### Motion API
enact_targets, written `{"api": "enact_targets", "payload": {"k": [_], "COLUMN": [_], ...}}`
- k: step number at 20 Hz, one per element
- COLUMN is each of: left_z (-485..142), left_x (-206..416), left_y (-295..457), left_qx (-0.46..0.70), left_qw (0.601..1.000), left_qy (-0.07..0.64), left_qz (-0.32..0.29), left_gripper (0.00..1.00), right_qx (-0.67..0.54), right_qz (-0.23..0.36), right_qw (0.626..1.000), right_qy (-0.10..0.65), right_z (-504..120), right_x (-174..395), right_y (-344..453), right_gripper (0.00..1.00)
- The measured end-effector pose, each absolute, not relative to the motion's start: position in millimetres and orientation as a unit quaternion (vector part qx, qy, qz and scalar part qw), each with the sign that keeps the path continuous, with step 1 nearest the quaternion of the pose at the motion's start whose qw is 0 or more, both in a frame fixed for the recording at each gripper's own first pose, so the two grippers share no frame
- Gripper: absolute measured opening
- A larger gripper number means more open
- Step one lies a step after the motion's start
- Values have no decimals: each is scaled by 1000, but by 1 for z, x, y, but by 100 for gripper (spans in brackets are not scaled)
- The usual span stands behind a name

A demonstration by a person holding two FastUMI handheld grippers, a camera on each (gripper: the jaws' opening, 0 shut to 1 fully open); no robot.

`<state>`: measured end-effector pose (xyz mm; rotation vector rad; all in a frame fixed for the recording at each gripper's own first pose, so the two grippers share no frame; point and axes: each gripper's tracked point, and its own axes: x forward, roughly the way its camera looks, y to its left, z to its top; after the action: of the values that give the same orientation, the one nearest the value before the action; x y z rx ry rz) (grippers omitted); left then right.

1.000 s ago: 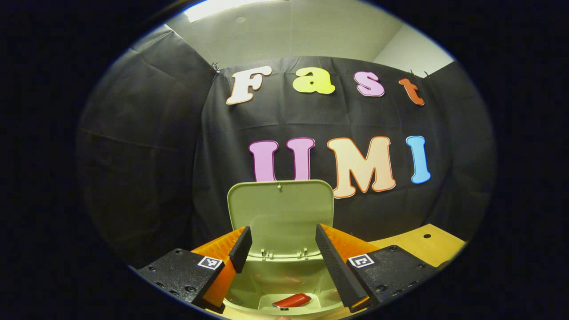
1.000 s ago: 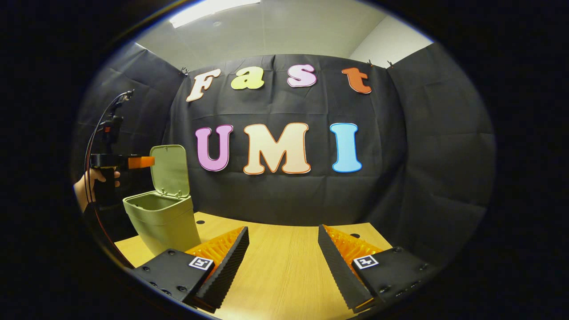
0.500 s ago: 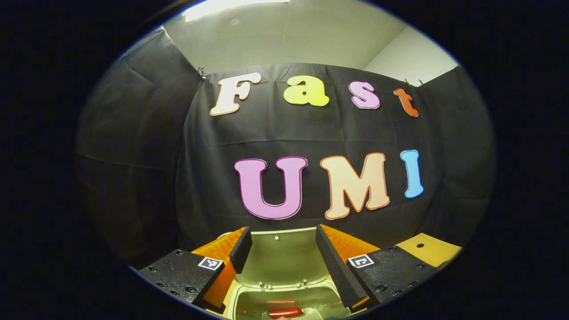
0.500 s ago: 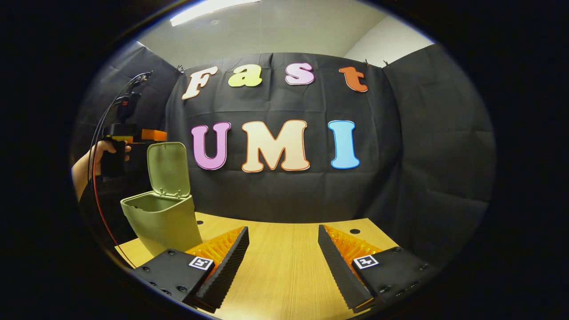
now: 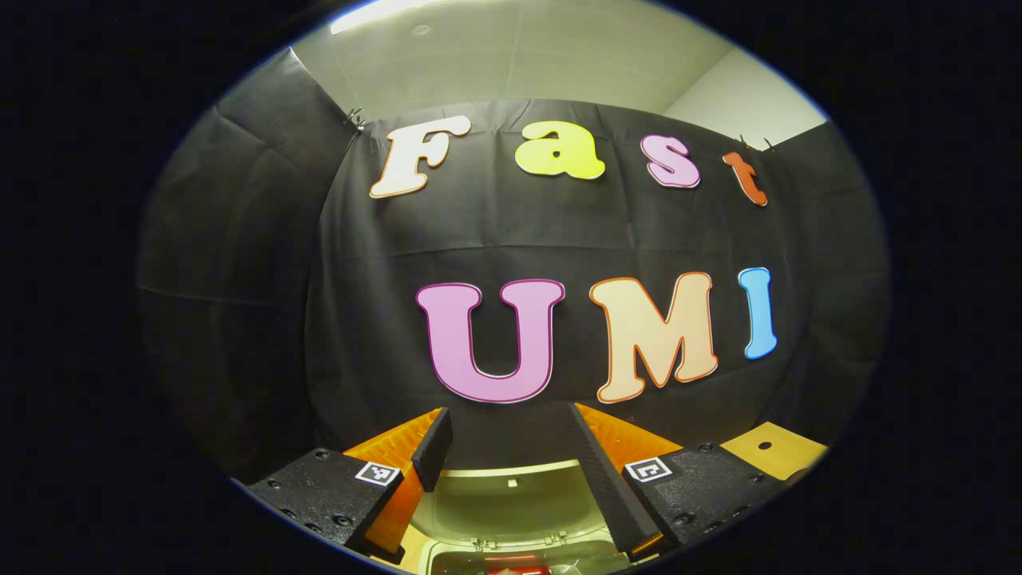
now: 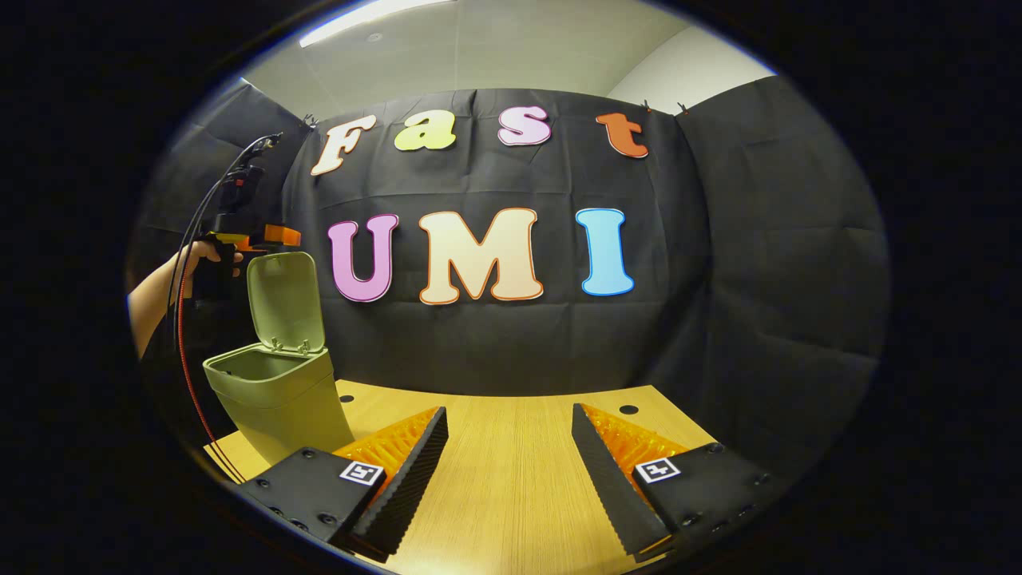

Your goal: Press the lid of the desktop garbage bin to open it, pick up the crumpled paper on the desktop and throw it into the bin, then pick up the pop can on the desktop and drop it into the bin, and finally close the garbage bin lid.

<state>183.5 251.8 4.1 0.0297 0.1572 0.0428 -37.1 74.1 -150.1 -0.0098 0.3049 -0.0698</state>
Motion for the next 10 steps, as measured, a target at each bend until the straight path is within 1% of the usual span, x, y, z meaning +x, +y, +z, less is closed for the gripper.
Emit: {"api": "enact_targets", "payload": {"k": [2,3,5,6,9,10], "left_z": [-7,-2,-3,-1,-5,-6], "left_x": [177,174,165,161,142,135], "left_y": [250,249,248,247,241,240], "left_qx": [4,-2,-3,-2,1,0], "left_qw": [995,996,995,995,995,995], "left_qy": [101,88,97,94,97,99], "left_qz": [22,23,22,21,23,24], "left_gripper": [88,89,88,89,89,89], "right_qx": [-6,-6,-3,-1,4,4], "right_qz": [-29,-26,-18,-15,-1,5], "right_qw": [989,989,989,989,989,989], "right_qy": [148,147,145,145,145,145], "right_z": [-148,-148,-147,-146,-147,-147], "right_x": [-35,-35,-34,-34,-33,-32], "right_y": [75,75,75,75,74,75], "right_gripper": [98,98,98,98,98,99]}}
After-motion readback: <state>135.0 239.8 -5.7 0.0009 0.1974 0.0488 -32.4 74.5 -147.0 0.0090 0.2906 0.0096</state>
